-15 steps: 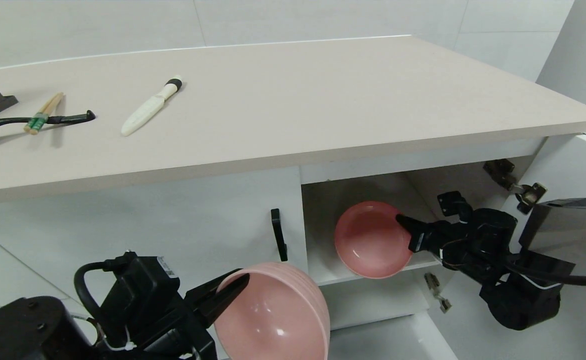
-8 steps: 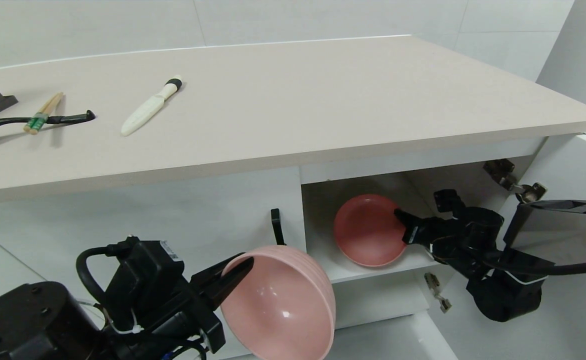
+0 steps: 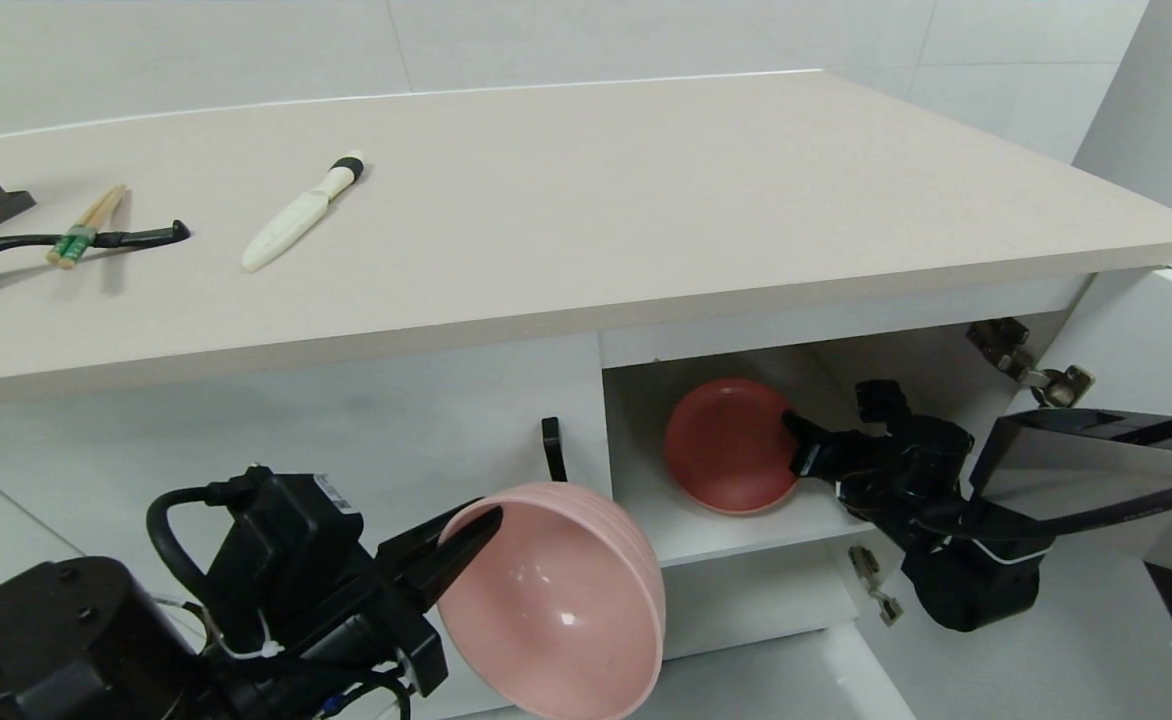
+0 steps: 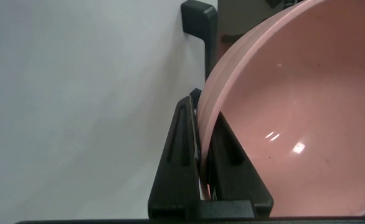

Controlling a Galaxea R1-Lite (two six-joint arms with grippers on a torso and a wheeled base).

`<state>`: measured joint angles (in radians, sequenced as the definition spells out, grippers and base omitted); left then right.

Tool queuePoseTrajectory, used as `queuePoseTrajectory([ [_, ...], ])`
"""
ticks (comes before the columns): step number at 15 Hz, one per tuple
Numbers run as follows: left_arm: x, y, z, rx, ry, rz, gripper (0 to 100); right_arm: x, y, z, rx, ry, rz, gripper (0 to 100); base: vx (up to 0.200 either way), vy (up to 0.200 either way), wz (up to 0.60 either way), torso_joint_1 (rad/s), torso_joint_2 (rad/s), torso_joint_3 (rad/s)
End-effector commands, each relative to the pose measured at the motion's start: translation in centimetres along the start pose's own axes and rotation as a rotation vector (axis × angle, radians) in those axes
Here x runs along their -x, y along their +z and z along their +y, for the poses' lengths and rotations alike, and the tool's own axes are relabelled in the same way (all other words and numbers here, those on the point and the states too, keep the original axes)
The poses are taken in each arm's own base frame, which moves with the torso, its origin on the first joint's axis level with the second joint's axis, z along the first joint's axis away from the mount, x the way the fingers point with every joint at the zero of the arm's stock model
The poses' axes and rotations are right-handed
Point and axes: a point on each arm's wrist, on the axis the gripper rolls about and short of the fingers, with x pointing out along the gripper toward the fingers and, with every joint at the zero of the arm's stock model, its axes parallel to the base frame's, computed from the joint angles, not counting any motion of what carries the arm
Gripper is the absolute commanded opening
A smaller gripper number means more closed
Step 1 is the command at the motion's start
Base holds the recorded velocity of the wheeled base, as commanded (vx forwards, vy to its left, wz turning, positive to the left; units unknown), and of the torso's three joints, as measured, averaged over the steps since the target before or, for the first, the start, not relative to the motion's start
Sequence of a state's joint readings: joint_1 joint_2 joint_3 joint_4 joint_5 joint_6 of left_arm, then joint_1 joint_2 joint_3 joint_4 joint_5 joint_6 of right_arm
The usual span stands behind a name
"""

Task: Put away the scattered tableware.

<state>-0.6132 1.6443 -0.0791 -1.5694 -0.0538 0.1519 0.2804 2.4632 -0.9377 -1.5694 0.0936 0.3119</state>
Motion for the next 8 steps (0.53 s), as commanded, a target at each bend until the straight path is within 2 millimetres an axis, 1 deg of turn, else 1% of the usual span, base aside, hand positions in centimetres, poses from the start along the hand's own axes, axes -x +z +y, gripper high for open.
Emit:
queuePoseTrajectory([
  [1, 0.09, 0.17, 0.08, -0.002, 0.004, -0.009, 0, -0.72, -0.93, 0.10, -0.017, 0.001, -0.003, 0, 0.000, 0.000, 0.00, 0.000, 0.00, 0.000],
  [4, 0.14, 0.26, 0.09, -0.008, 0.005, -0.014, 0, -1.27, -1.33, 0.34, -0.013, 0.011, -0.012, 0, 0.000, 0.000, 0.00, 0.000, 0.00, 0.000],
  [8, -0.02, 0.48, 0.13, -0.021, 0.009, -0.025, 0, -1.26, -1.63, 0.19, -0.012, -0.011, -0.011, 0, 0.000, 0.000, 0.00, 0.000, 0.00, 0.000],
])
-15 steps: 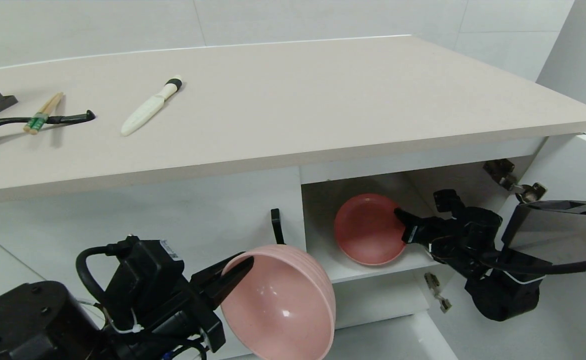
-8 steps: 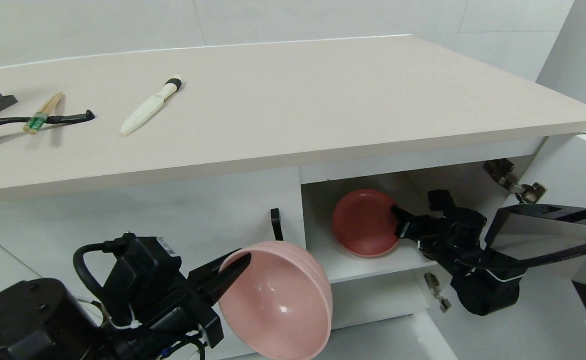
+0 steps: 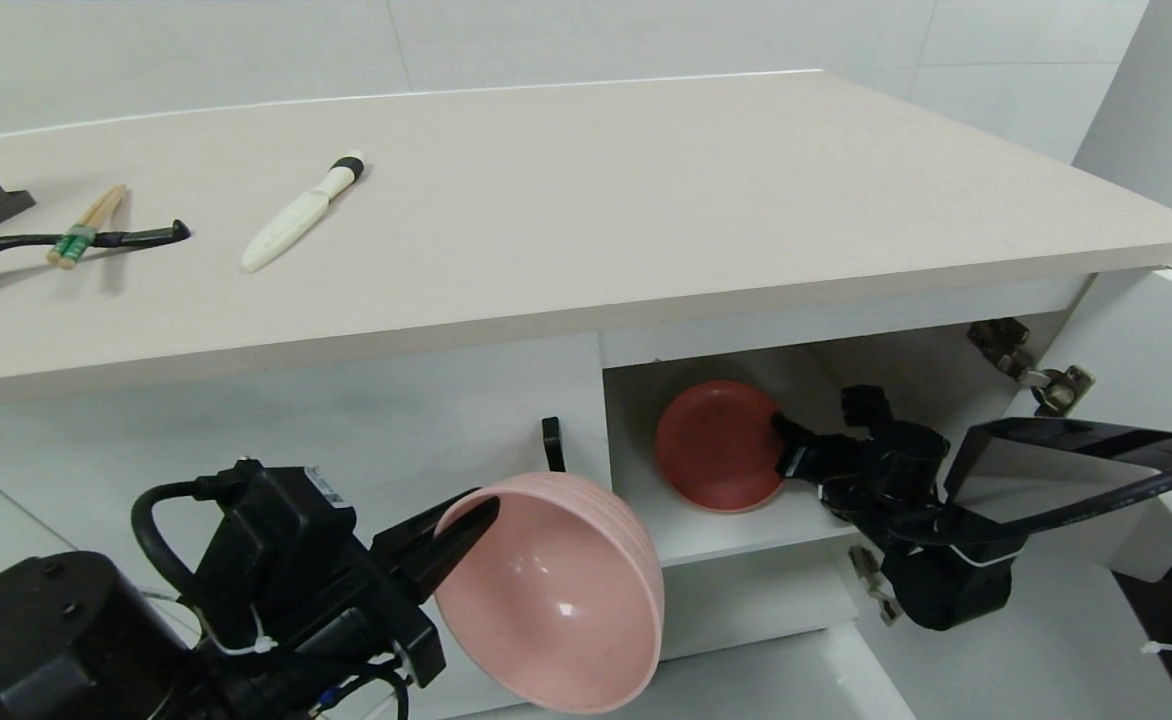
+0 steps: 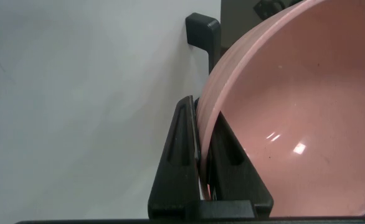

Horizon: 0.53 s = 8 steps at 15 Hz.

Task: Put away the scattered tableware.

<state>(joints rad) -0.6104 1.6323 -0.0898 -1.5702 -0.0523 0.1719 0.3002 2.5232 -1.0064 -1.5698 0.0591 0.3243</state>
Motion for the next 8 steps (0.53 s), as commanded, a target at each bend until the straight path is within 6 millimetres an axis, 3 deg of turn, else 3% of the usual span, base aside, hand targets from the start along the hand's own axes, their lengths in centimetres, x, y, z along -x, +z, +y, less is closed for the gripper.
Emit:
queuePoseTrajectory([
  [1, -0.01, 0.02, 0.00, 0.000, 0.000, -0.001, 0, 0.02, -0.38, -0.11, 0.000, -0.005, 0.007, 0, 0.000, 0.000, 0.00, 0.000, 0.00, 0.000],
  [3, 0.03, 0.08, 0.01, -0.008, 0.001, -0.004, 0, 0.06, -0.84, -0.30, 0.006, -0.023, 0.014, 0, 0.000, 0.000, 0.00, 0.000, 0.00, 0.000],
  [4, 0.03, 0.09, -0.02, -0.020, -0.001, -0.005, 0, 0.16, -1.10, -0.40, 0.007, -0.033, 0.021, 100, 0.000, 0.000, 0.00, 0.000, 0.00, 0.000],
  [7, -0.04, -0.09, -0.07, -0.021, -0.002, 0.004, 0, 0.25, -1.21, -0.52, 0.007, -0.045, 0.023, 100, 0.000, 0.000, 0.00, 0.000, 0.00, 0.000],
  [8, -0.04, 0.02, -0.15, -0.021, -0.004, -0.001, 0, 0.47, -0.39, -0.27, 0.020, -0.056, 0.008, 100, 0.000, 0.000, 0.00, 0.000, 0.00, 0.000],
])
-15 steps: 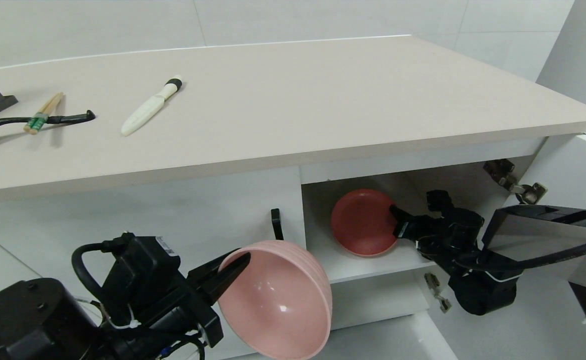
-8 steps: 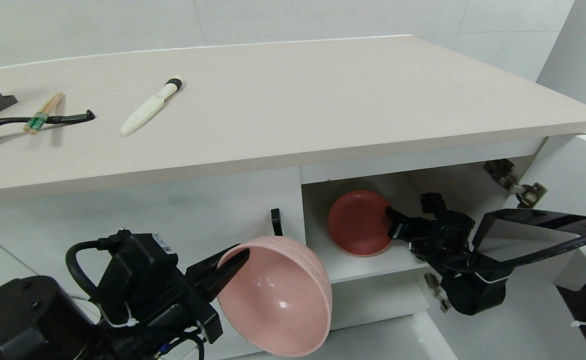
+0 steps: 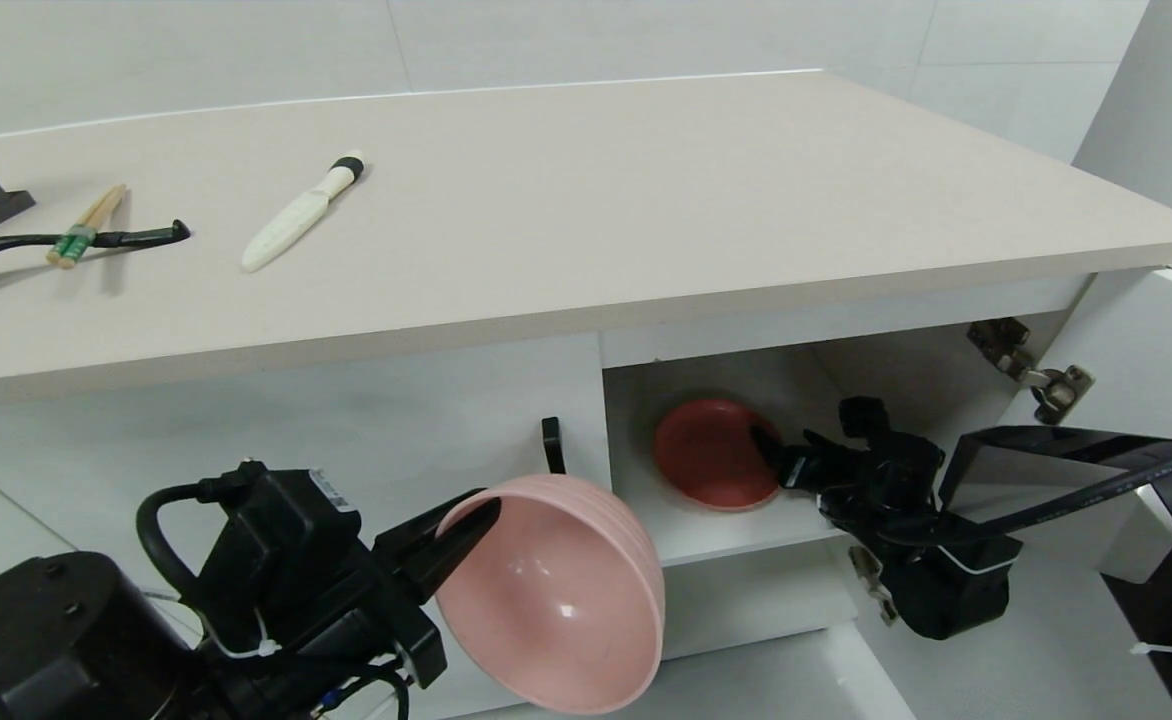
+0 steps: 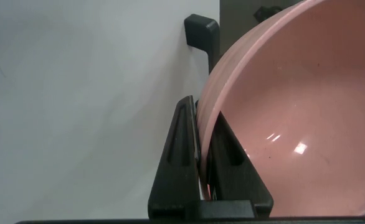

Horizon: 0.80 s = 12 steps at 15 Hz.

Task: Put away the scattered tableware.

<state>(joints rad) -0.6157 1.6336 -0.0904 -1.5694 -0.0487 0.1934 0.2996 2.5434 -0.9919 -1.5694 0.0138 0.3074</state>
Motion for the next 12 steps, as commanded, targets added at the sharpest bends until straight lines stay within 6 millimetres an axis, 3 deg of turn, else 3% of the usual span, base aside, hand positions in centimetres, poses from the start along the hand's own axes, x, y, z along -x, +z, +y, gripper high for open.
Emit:
queuePoseTrajectory([
  [1, -0.1, 0.0, -0.1, -0.001, 0.001, -0.001, 0, 1.1, 2.1, 0.5, 0.042, -0.011, -0.018, 100, 0.000, 0.000, 0.00, 0.000, 0.00, 0.000],
  [2, -0.1, 0.0, -0.1, -0.001, 0.007, 0.000, 0, 2.0, 2.9, 0.8, 0.064, -0.009, -0.011, 100, 0.000, 0.000, 0.00, 0.000, 0.00, 0.000],
  [4, -0.8, 0.5, -0.4, -0.001, 0.037, -0.018, 0, 7.4, 6.7, 3.7, 0.077, 0.026, 0.014, 100, 0.000, 0.000, 0.00, 0.000, 0.00, 0.000],
  [5, -0.9, 0.6, -0.6, 0.000, 0.033, -0.023, 0, 8.2, 7.2, 4.0, 0.075, 0.030, 0.017, 100, 0.000, 0.000, 0.00, 0.000, 0.00, 0.000],
  [7, -1.6, 1.6, -2.2, -0.002, 0.052, -0.055, 0, 13.4, 10.3, 4.9, 0.076, 0.035, 0.003, 100, 0.000, 0.000, 0.00, 0.000, 0.00, 0.000],
  [10, -2.3, 1.1, -3.0, -0.026, 0.043, -0.029, 0, 18.1, 12.2, 6.7, 0.074, 0.094, -0.019, 100, 0.000, 0.000, 0.00, 0.000, 0.00, 0.000],
  [12, -4.1, 0.9, -3.5, -0.063, 0.034, -0.034, 0, 20.3, 12.6, 6.6, 0.075, 0.094, -0.019, 100, 0.000, 0.000, 0.00, 0.000, 0.00, 0.000],
])
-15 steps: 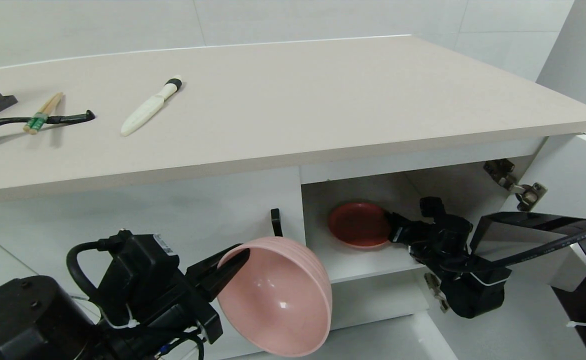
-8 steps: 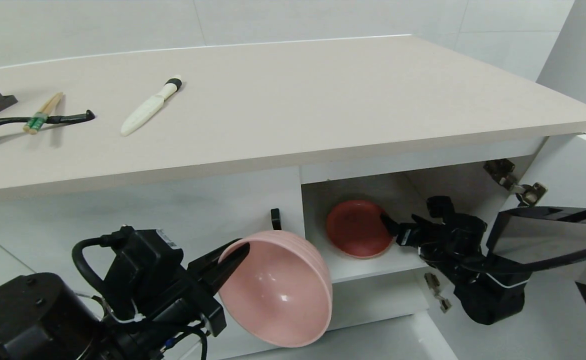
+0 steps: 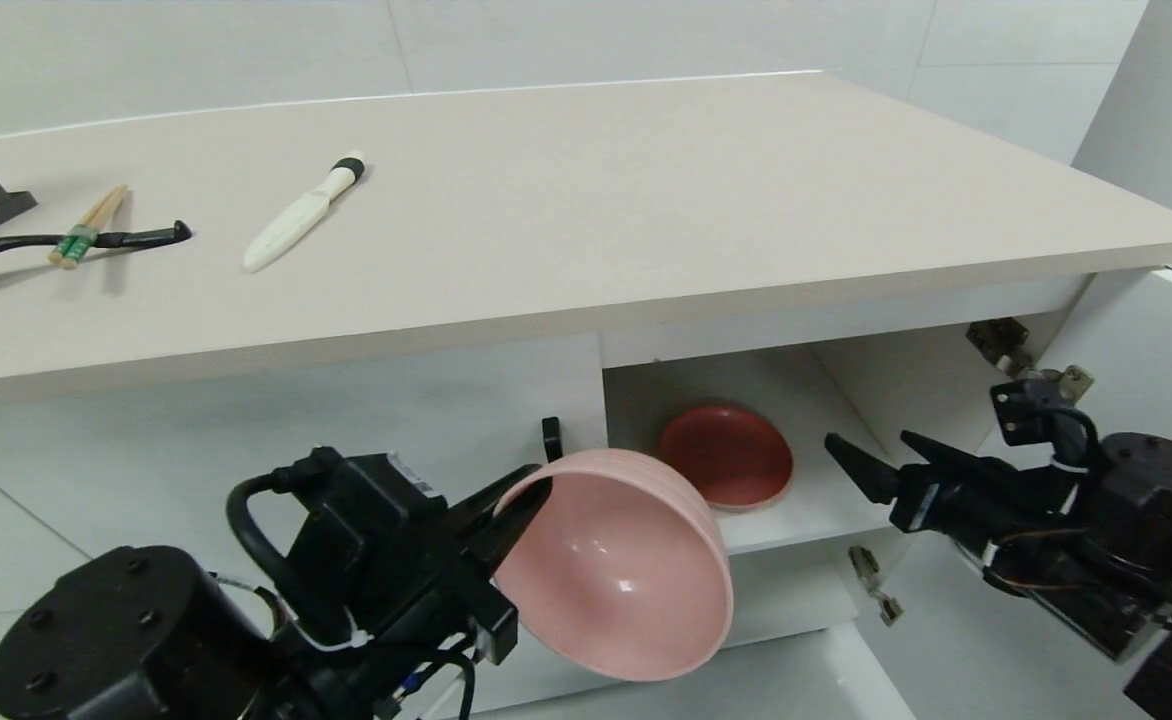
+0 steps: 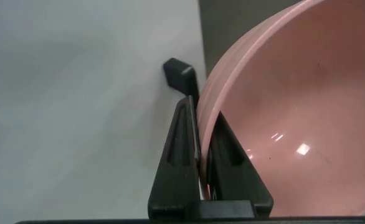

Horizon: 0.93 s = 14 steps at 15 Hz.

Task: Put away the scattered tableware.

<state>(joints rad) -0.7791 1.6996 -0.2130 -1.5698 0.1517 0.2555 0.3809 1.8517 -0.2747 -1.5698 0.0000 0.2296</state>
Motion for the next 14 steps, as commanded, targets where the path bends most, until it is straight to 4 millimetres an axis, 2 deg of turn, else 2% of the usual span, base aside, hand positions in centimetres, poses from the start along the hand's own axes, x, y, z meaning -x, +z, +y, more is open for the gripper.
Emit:
queuePoseTrajectory([
  [1, -2.6, -0.8, -1.3, -0.027, -0.026, 0.009, 0, 4.3, 1.9, 0.8, -0.001, 0.029, -0.053, 100, 0.000, 0.000, 0.00, 0.000, 0.00, 0.000],
  [2, -3.4, -0.9, -1.8, -0.042, -0.036, 0.005, 0, 4.6, 1.8, 0.8, -0.002, 0.027, -0.048, 100, 0.000, 0.000, 0.00, 0.000, 0.00, 0.000],
  [4, -5.4, -1.0, -4.4, -0.066, -0.076, -0.018, 0, 4.8, 2.0, 0.6, -0.002, 0.021, -0.056, 100, 0.000, 0.000, 0.00, 0.000, 0.00, 0.000],
  [6, -6.3, -1.3, -6.4, -0.058, -0.064, -0.010, 0, 4.8, 2.1, 0.4, -0.004, 0.011, -0.060, 100, 0.000, 0.000, 0.00, 0.000, 0.00, 0.000],
  [8, -7.2, -1.8, -7.0, -0.059, -0.044, 0.000, 0, 4.8, 2.5, 0.5, -0.003, 0.015, -0.078, 100, 0.000, 0.000, 0.00, 0.000, 0.00, 0.000],
  [10, -8.5, -3.3, -7.6, -0.064, 0.020, 0.048, 0, 4.3, 3.4, 0.7, 0.016, 0.031, -0.126, 100, 0.000, 0.000, 0.00, 0.000, 0.00, 0.000],
  [12, -10.5, -3.6, -8.1, -0.023, 0.125, 0.040, 0, 4.0, 3.6, 0.7, 0.068, 0.026, -0.134, 100, 0.000, 0.000, 0.00, 0.000, 0.00, 0.000],
  [13, -12.5, -3.5, -8.6, 0.022, 0.229, 0.015, 0, 4.2, 3.7, 0.5, 0.139, 0.015, -0.142, 100, 0.000, 0.000, 0.00, 0.000, 0.00, 0.000],
  [14, -13.7, -3.4, -8.9, 0.043, 0.272, -0.004, 0, 4.2, 3.6, 0.5, 0.191, 0.010, -0.138, 100, 0.000, 0.000, 0.00, 0.000, 0.00, 0.000],
])
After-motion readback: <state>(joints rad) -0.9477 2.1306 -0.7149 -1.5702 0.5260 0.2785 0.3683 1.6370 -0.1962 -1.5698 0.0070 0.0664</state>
